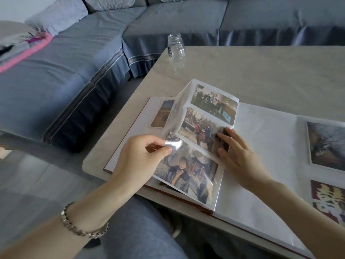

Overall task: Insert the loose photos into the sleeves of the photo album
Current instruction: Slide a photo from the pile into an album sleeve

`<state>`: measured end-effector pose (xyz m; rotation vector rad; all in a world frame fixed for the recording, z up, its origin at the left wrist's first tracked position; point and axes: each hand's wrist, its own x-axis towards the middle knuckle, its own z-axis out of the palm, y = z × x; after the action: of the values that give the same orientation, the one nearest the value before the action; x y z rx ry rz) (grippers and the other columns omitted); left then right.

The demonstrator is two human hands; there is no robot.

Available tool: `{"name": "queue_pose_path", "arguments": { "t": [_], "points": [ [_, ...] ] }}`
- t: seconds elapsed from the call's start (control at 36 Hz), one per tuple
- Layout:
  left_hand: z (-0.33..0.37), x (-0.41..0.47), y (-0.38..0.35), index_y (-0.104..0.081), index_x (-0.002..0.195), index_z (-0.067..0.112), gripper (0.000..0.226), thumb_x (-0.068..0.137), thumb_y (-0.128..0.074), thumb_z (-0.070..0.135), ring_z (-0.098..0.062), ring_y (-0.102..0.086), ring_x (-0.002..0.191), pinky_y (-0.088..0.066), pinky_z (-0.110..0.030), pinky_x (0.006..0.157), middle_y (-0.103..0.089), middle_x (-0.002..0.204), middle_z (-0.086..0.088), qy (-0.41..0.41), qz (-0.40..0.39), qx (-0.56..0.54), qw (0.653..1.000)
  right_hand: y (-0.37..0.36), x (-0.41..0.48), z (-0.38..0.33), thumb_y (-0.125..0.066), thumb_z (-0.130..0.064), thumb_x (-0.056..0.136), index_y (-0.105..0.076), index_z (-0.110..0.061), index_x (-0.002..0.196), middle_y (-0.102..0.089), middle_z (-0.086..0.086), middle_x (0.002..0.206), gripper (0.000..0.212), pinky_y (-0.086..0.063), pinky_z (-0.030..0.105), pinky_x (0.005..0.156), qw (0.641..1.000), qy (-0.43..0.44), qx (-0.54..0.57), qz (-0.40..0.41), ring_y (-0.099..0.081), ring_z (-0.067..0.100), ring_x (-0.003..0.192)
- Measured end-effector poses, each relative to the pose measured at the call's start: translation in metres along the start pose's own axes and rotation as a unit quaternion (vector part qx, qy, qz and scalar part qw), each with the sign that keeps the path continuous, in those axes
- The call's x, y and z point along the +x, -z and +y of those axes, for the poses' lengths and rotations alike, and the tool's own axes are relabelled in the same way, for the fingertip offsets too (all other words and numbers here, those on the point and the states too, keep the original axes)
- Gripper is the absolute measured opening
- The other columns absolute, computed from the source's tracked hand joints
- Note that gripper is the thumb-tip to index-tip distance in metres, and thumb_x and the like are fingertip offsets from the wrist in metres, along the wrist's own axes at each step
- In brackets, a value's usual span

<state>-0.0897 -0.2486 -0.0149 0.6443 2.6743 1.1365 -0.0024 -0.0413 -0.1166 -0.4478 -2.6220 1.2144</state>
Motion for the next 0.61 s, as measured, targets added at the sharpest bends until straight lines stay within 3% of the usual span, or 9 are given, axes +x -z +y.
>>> {"name": "queue_pose_path", "arguments": {
  "t": [0.14, 0.22, 0.36, 0.47, 0.61],
  "points": [
    [-0.0001, 0.0055, 0.0057, -0.069, 0.077, 0.027, 0.018, 0.073, -0.078, 0.012, 0.009, -0.062, 0.063, -0.044, -0.003, 0.057, -0.065, 0.059, 0.018, 0.047, -0.033, -0.017, 0.998, 0.0011, -0.0001, 0.0022, -0.048, -0.028, 0.094, -0.044, -0.019, 0.138, -0.022, -0.006, 0.153, 0.045, -0.018, 0.028, 0.115, 1.000, 0.005, -0.008, -0.010, -0.019, 0.013, 0.142],
    [0.0018, 0.0067, 0.0063, -0.071, 0.098, 0.017, 0.025, 0.074, -0.077, 0.014, 0.006, -0.062, 0.061, -0.041, -0.001, 0.056, -0.067, 0.075, 0.012, 0.061, -0.036, -0.014, 0.997, 0.0011, 0.0001, 0.0021, -0.047, -0.029, 0.094, -0.042, -0.020, 0.139, -0.020, -0.007, 0.154, 0.046, -0.019, 0.032, 0.116, 1.000, 0.002, -0.011, -0.019, -0.017, 0.012, 0.142],
    [0.0077, 0.0037, 0.0045, -0.064, 0.118, 0.013, 0.039, 0.080, -0.072, 0.014, 0.013, -0.052, 0.071, -0.037, 0.006, 0.062, -0.069, 0.108, -0.001, 0.046, -0.047, 0.013, 0.998, 0.0004, -0.0001, 0.0037, -0.047, -0.029, 0.094, -0.042, -0.021, 0.139, -0.020, -0.007, 0.153, 0.046, -0.014, 0.024, 0.113, 1.000, 0.009, -0.014, -0.016, -0.016, 0.011, 0.142],
    [0.0087, 0.0046, 0.0037, -0.063, 0.120, 0.014, 0.041, 0.080, -0.073, 0.015, 0.014, -0.059, 0.065, -0.037, 0.006, 0.061, -0.071, 0.094, 0.007, 0.045, -0.045, 0.016, 0.998, -0.0005, -0.0001, 0.0064, -0.047, -0.029, 0.094, -0.042, -0.019, 0.139, -0.020, -0.005, 0.154, 0.046, -0.015, 0.029, 0.116, 1.000, 0.012, -0.009, -0.018, -0.015, 0.012, 0.143],
    [0.0034, 0.0082, 0.0037, -0.059, 0.111, 0.027, 0.049, 0.069, -0.081, 0.014, -0.002, -0.067, 0.068, -0.048, -0.005, 0.061, -0.072, 0.073, 0.007, 0.066, -0.040, -0.014, 0.997, -0.0012, -0.0009, 0.0074, -0.046, -0.030, 0.094, -0.041, -0.020, 0.140, -0.020, -0.005, 0.154, 0.047, -0.014, 0.028, 0.116, 1.000, 0.017, -0.009, -0.015, -0.015, 0.012, 0.143]
  ]
}}
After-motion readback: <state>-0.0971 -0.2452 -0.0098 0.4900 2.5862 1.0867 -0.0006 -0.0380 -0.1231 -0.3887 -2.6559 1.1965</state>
